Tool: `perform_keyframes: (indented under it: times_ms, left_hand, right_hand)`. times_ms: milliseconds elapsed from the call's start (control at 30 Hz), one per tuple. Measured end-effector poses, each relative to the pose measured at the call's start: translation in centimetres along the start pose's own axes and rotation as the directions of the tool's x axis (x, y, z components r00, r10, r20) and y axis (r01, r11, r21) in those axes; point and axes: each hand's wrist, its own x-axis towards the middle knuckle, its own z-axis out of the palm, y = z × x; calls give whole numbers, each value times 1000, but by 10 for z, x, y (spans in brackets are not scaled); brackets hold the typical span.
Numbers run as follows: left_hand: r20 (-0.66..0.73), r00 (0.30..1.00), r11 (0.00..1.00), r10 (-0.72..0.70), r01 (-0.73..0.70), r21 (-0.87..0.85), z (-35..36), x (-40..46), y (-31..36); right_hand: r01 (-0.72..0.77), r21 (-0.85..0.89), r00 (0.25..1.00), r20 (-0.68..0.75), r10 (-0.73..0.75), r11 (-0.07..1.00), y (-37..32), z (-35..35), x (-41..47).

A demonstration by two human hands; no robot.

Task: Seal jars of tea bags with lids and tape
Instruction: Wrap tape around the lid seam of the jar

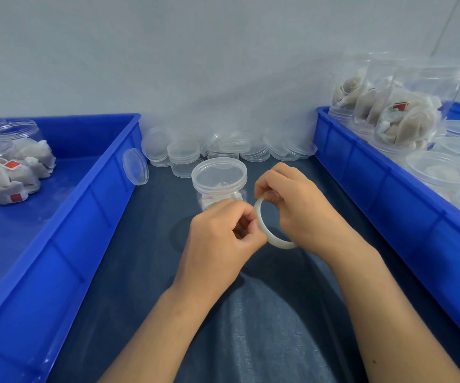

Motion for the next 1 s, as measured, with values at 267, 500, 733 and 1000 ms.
perform_keyframes:
  times_ms: [267,500,733,1000]
  left_hand:
    - [-5,980,969,-199,196,-150,-2,0,2]
    - [33,994,950,-108,113,-291,-4,0,10]
    - [45,998,953,-45,56,-298,-4,0,7]
    - [149,975,922,-163,205,-330,-3,-1,4]
  right_hand:
    - [-14,109,999,-44,19,994,3,-4,-1]
    - [-199,370,979,108,170,908,9,-15,-3]
    - [-238,345,965,192,180,908,12,-16,-5]
    - [-246,306,961,202,190,920,12,-15,-6]
